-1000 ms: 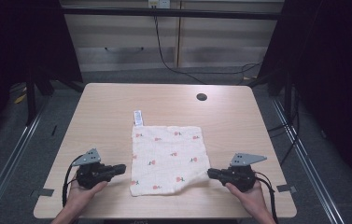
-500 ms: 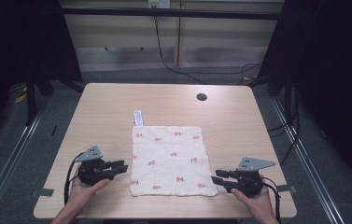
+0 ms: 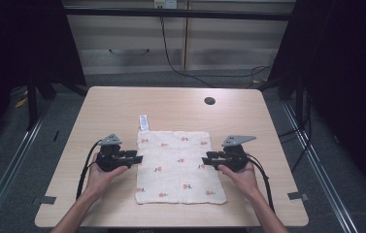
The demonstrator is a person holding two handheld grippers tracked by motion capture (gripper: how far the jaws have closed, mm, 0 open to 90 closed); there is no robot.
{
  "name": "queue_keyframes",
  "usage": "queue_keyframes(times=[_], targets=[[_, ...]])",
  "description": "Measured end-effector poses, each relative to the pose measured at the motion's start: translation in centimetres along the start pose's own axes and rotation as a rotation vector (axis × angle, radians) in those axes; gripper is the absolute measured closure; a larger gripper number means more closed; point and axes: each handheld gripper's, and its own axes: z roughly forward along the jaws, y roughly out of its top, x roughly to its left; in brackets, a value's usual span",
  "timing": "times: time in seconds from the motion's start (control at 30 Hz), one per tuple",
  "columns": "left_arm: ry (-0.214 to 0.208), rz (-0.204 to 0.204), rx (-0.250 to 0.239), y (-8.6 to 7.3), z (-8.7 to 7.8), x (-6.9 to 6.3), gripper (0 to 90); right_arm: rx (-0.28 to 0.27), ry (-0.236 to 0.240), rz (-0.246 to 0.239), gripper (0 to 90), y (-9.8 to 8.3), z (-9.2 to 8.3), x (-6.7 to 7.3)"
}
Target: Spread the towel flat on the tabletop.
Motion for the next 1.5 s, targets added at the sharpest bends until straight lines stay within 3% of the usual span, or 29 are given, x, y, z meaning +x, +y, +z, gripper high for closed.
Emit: queue_keyframes(times=[0.1, 0.17, 0.3, 0.43, 0.53, 0.63, 0.8, 0.9, 1.03, 1.17, 1.27, 1.33, 1.5], targets=[[0.032, 0.03, 0.041, 0.1, 0.8, 0.1, 60.9, 0.034, -0.005, -0.005, 64.9, 0.1, 1.8, -0.6], [0.022, 0.027, 0.046, -0.1, 1.1, 0.0, 62.6, 0.062, -0.011, 0.002, 65.3, -0.2, 2.5, -0.8], [0.023, 0.069, 0.069, -0.6, 1.7, -0.5, 69.6, 0.101, -0.016, -0.01, 65.9, -1.2, 2.9, -0.8], [0.023, 0.1, 0.103, -1.0, 2.3, -0.9, 73.3, 0.117, -0.01, -0.009, 67.7, -1.7, 2.9, -0.4], [0.036, 0.109, 0.092, -1.4, 2.2, -1.2, 73.4, 0.12, -0.013, -0.016, 69.1, -1.9, 2.7, 0.0], [0.052, 0.136, 0.083, -1.7, 2.2, -1.6, 73.5, 0.138, -0.029, -0.066, 72.6, -2.1, 2.3, 0.5], [0.026, 0.126, 0.086, -2.0, 1.9, -1.9, 73.5, 0.151, -0.023, -0.064, 72.5, -2.7, 1.5, 0.9], [0.016, 0.148, 0.085, -2.5, 1.7, -2.9, 73.4, 0.148, -0.016, -0.052, 72.7, -3.1, 1.1, 1.2], [0.011, 0.158, 0.1, -3.1, 1.1, -4.0, 73.4, 0.157, -0.005, -0.081, 73.1, -3.6, 0.6, 2.3], [-0.003, 0.143, 0.103, -3.3, 0.8, -3.9, 73.5, 0.16, 0.002, -0.086, 73.6, -3.9, 0.2, 2.8], [-0.02, 0.136, 0.108, -3.3, 0.7, -3.7, 72.9, 0.167, 0.02, -0.062, 71.5, -3.8, 0.2, 2.5], [-0.026, 0.136, 0.111, -3.2, 0.7, -3.6, 72.2, 0.163, 0.001, -0.069, 69.1, -3.4, 0.1, 2.0], [-0.03, 0.135, 0.114, -3.2, 0.7, -3.5, 72.7, 0.073, -0.063, 0.001, 70.6, -1.4, 0.0, -1.3]])
